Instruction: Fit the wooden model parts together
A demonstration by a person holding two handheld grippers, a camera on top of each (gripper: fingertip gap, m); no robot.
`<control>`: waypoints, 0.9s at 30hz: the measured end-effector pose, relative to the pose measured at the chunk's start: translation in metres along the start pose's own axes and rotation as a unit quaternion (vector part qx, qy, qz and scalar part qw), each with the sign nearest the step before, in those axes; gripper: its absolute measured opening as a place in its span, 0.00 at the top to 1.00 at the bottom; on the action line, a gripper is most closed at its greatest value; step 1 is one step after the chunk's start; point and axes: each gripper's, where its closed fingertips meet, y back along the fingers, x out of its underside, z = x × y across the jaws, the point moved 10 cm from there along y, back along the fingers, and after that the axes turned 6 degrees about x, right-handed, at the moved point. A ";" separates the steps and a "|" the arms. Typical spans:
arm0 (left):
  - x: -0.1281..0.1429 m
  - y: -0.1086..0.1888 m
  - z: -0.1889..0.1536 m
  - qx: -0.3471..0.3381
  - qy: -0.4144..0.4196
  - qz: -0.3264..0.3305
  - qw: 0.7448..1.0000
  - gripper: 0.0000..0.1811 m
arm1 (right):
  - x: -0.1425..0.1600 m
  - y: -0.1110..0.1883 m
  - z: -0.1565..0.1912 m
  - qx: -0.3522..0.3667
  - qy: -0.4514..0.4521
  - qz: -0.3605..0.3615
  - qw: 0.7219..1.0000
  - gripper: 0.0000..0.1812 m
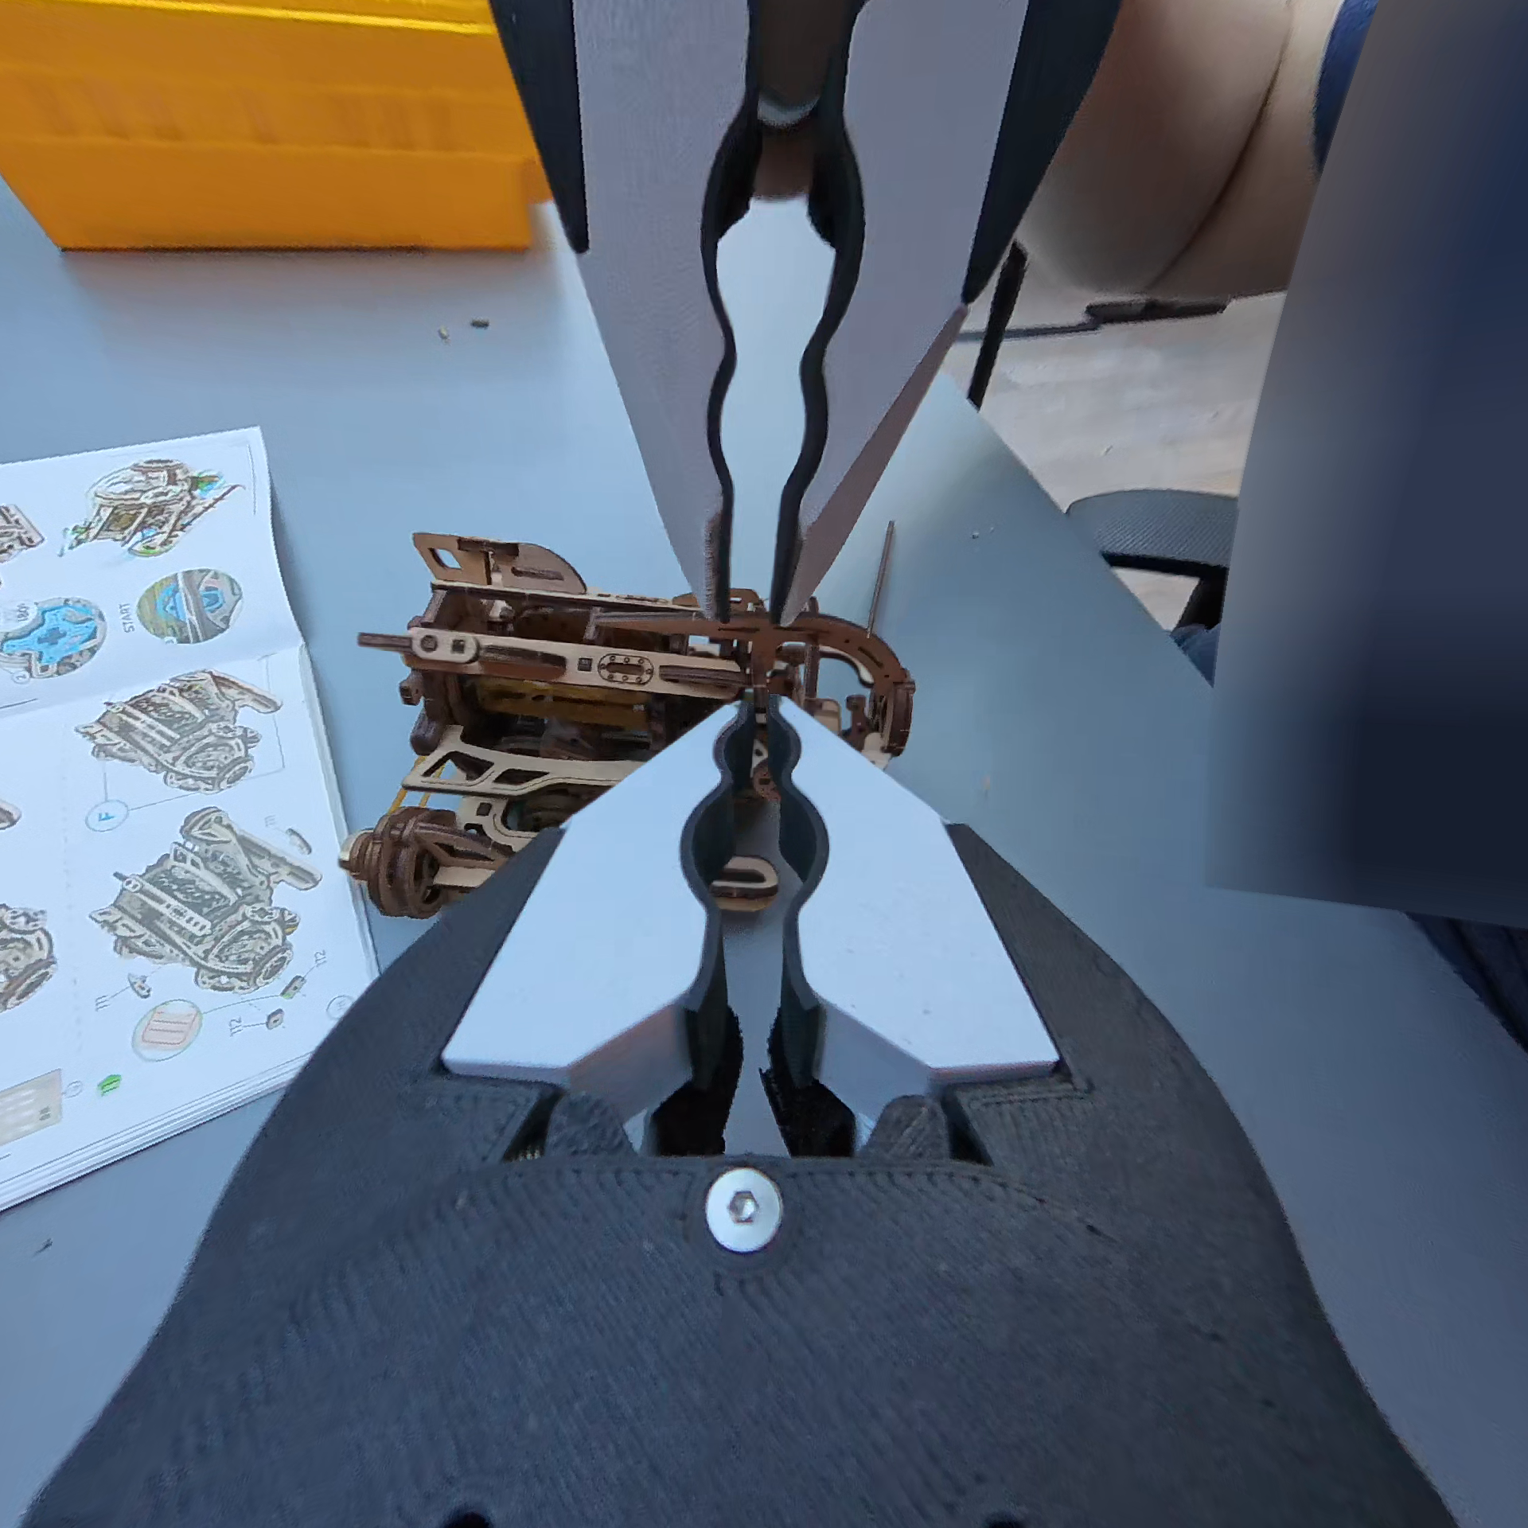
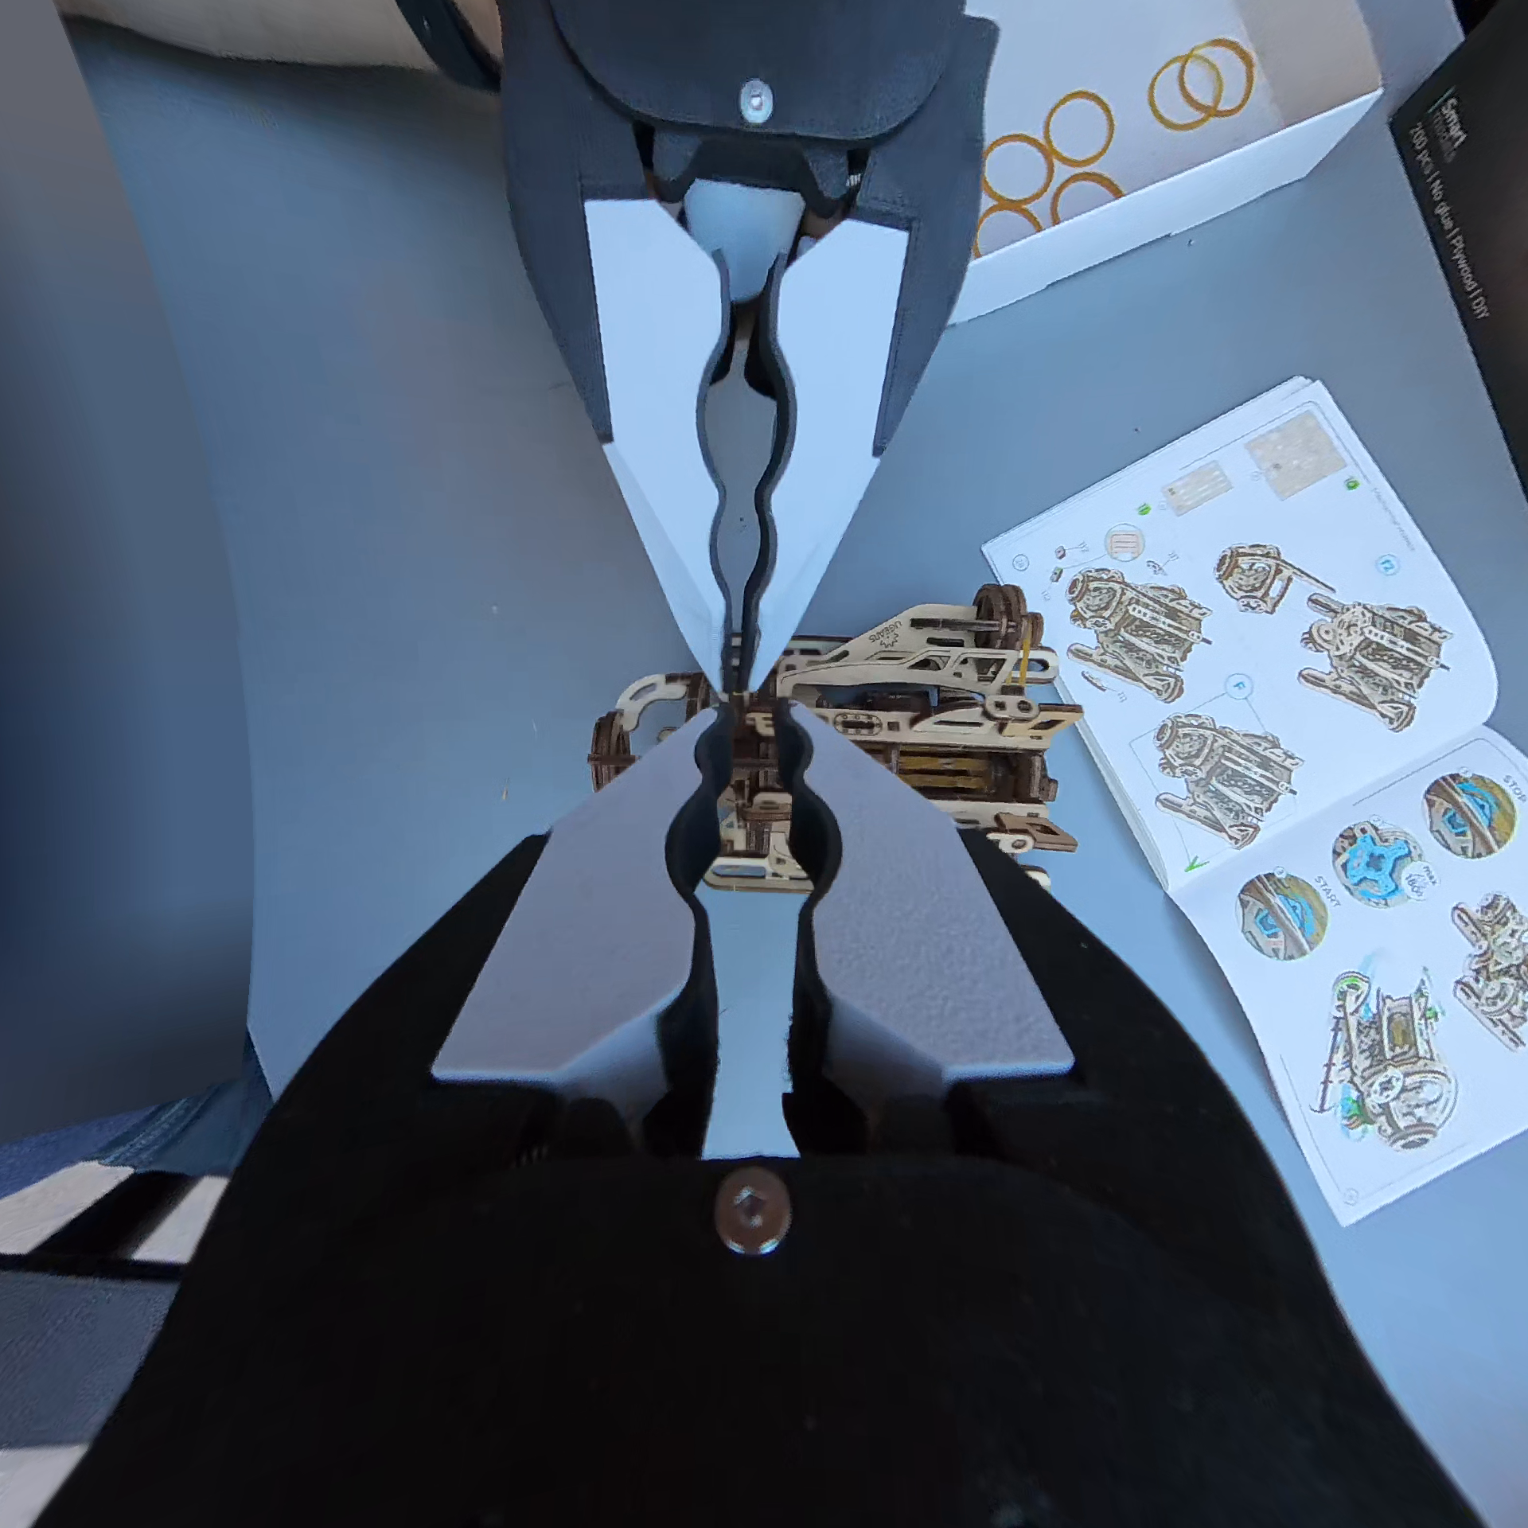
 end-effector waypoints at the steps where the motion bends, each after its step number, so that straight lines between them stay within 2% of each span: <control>1: 0.000 -0.001 -0.001 -0.008 -0.004 0.013 1.000 1.00 | -0.001 0.000 0.001 -0.001 0.009 0.006 1.000 0.96; 16: 0.002 -0.008 0.001 -0.011 0.007 0.009 1.000 1.00 | -0.007 -0.012 -0.003 -0.012 0.013 0.086 0.996 0.97; 21: 0.002 -0.006 0.002 -0.014 0.007 -0.002 1.000 1.00 | -0.010 -0.011 -0.007 -0.002 0.044 0.084 0.995 0.94; 27: 0.001 -0.007 0.001 -0.010 0.007 0.000 1.000 1.00 | -0.015 -0.014 -0.014 0.007 0.045 0.074 0.996 0.96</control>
